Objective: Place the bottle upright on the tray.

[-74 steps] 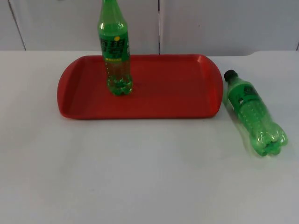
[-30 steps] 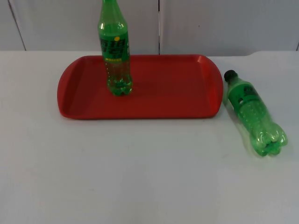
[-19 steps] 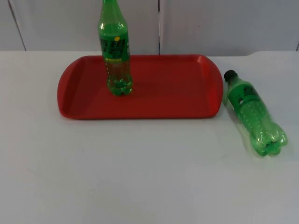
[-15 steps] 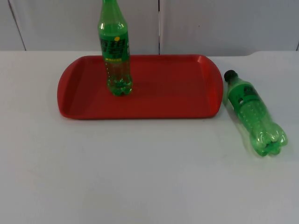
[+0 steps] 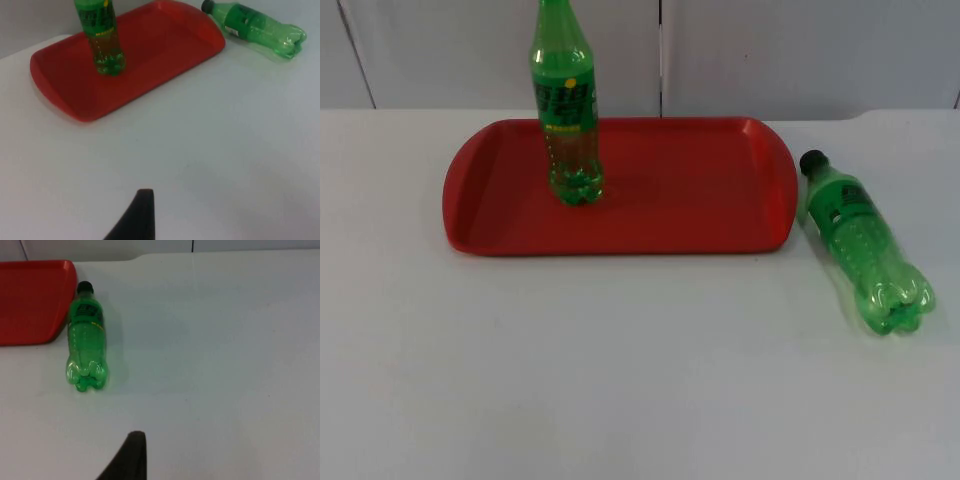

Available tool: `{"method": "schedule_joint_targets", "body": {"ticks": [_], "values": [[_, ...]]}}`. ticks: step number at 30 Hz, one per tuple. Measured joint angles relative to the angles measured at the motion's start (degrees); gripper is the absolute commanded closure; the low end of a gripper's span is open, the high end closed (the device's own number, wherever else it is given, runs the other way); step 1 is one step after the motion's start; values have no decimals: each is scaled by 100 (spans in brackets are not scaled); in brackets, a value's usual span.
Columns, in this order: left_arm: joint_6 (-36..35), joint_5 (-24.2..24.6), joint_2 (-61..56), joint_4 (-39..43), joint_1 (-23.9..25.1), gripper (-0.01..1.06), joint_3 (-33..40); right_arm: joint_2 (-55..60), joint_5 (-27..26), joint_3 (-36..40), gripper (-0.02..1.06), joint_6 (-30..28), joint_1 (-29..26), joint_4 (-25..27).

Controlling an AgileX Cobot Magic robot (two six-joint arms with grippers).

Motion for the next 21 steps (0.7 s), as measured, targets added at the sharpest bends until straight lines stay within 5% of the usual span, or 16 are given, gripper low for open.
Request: {"method": "schedule_joint_targets", "body": {"ticks": [21], "values": [[-102, 0, 0, 31, 0, 0, 0, 0, 0, 0, -1, 0, 0, 0]]}}
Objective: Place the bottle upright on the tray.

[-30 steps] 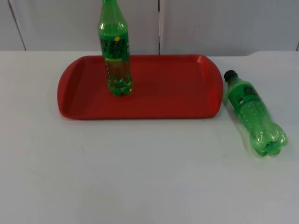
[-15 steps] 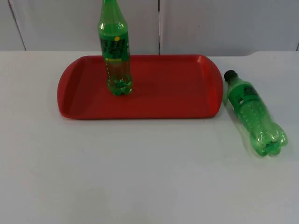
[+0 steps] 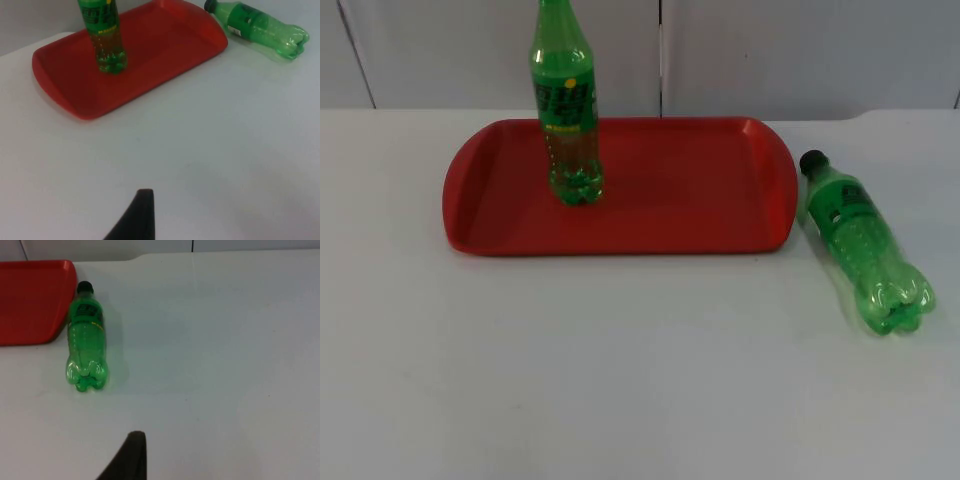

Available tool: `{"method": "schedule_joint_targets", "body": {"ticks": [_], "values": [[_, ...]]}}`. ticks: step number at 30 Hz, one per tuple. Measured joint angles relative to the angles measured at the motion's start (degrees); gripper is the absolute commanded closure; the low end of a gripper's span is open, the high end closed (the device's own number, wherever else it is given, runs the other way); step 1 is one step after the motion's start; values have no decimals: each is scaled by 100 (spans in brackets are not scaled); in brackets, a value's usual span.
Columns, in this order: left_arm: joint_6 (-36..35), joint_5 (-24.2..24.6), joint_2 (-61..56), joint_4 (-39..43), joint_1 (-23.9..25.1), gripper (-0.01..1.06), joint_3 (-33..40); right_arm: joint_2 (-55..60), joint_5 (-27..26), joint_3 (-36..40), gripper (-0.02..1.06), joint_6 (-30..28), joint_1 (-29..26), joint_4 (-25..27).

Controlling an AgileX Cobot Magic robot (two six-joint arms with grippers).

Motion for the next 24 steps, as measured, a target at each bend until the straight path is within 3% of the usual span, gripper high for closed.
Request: {"method": "schedule_joint_targets", "body": {"ticks": [24], "values": [[0, 0, 0, 0, 0, 0, 0, 0, 0, 0, -1, 0, 0, 0]]}}
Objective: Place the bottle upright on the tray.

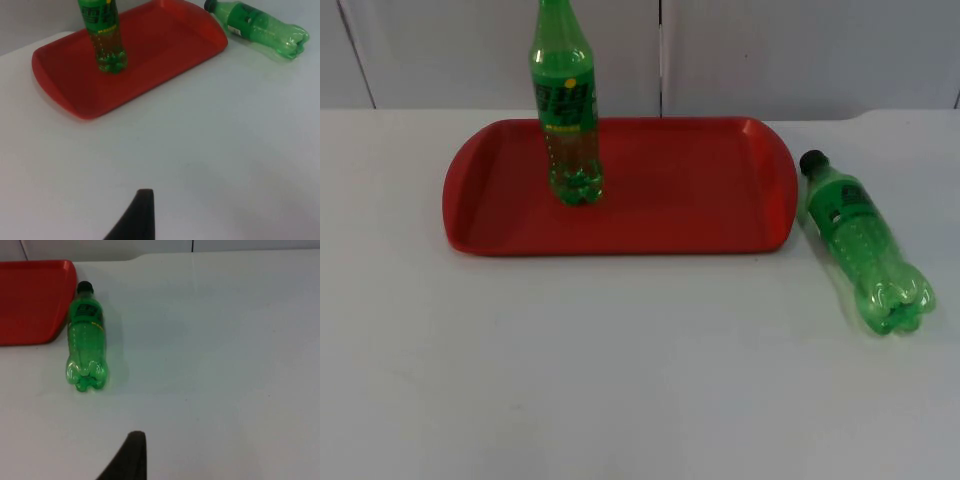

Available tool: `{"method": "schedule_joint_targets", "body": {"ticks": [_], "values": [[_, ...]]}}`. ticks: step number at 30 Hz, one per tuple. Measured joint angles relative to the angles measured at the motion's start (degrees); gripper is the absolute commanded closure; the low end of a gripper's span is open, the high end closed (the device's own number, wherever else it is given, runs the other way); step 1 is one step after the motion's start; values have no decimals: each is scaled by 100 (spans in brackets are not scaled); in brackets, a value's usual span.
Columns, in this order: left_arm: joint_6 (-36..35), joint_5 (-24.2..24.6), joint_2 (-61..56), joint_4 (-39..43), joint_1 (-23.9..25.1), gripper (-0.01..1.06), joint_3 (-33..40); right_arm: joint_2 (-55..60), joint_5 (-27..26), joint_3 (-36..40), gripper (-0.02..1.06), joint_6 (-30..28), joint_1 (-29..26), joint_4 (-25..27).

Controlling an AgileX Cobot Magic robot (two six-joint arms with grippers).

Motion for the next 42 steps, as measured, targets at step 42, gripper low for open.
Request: {"method": "schedule_joint_targets", "body": {"ticks": [42], "values": [[0, 5, 0, 22, 0, 0, 0, 481, -109, -652, -1, 0, 0, 0]]}}
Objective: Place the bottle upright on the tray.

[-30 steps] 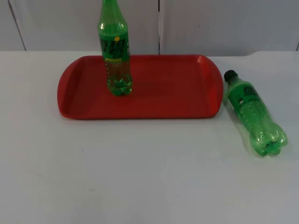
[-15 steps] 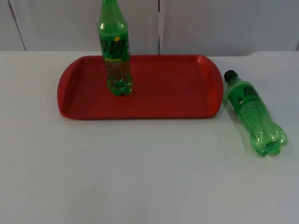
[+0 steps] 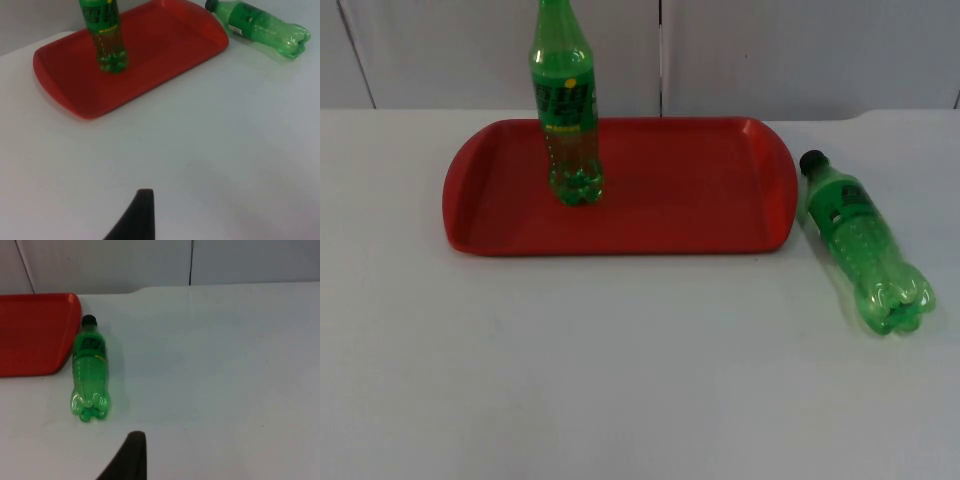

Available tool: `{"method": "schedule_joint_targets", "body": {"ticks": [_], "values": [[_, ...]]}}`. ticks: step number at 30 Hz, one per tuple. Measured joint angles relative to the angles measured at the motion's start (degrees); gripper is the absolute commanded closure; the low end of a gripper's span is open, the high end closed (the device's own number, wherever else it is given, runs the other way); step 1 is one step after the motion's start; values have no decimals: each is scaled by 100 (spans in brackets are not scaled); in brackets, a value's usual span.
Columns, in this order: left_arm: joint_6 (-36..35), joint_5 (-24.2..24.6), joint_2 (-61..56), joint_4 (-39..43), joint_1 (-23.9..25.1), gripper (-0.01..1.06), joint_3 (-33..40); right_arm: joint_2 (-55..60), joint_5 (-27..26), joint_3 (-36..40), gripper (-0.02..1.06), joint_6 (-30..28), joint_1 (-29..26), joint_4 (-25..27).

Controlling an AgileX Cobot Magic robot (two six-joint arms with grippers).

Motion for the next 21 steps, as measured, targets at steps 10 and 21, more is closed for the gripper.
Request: {"method": "schedule_joint_targets", "body": {"ticks": [10, 21], "values": [[0, 0, 0, 23, 0, 0, 12, 1757, -251, -608, -1, 0, 0, 10], [0, 9, 0, 23, 0, 0, 12, 4042, -395, -1462, -1, 0, 0, 22]]}}
